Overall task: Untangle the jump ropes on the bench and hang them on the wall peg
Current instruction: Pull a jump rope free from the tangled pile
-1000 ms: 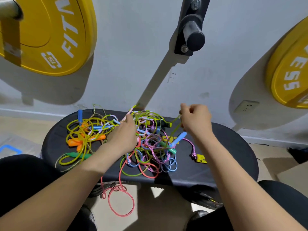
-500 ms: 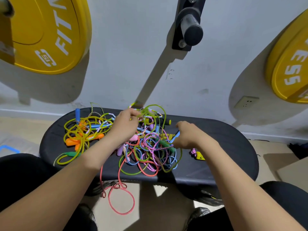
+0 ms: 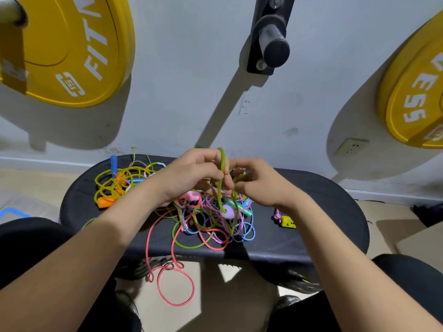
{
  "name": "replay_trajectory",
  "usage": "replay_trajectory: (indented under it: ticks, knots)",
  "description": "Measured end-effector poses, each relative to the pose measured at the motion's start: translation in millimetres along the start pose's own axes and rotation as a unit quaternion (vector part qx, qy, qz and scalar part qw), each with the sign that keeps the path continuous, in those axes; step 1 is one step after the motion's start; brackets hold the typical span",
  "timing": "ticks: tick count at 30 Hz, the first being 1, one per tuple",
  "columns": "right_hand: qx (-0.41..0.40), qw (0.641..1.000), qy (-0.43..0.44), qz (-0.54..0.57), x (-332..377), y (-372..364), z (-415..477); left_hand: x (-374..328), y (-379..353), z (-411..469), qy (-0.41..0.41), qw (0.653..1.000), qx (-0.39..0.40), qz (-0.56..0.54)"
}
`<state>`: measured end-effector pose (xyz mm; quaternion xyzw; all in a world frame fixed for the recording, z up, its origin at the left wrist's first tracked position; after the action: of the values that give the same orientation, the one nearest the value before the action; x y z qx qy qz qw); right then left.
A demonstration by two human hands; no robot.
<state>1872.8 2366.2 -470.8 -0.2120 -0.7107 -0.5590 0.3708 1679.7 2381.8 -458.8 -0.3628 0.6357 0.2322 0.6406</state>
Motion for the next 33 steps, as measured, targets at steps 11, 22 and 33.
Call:
replay_trajectory:
  ticks: [11, 22, 33]
  knots:
    - [-0.102, 0.748, -0.336, 0.564, -22, -1, -22, 31, 5, -21, 0.234, 0.946, 0.066, 0.213]
    - [-0.191, 0.686, -0.055, 0.700, 57, 52, -45, 32, -16, -2, 0.012, 0.935, -0.008, 0.355]
    - [-0.065, 0.994, -0.057, 0.061, 33, 13, -24, -90, -19, 31, -0.127, 0.962, -0.217, -0.107]
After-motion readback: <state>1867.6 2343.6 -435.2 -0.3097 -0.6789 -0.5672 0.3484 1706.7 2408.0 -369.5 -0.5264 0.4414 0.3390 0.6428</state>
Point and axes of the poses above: each hand's wrist, its own z-axis towards the middle knuckle, its own y-axis out of the back of the hand, x = y × z, the point moved 2 cm from there along z, towards the middle knuckle, and after that the axes turned 10 degrees about -z, right-handed, at the moved point
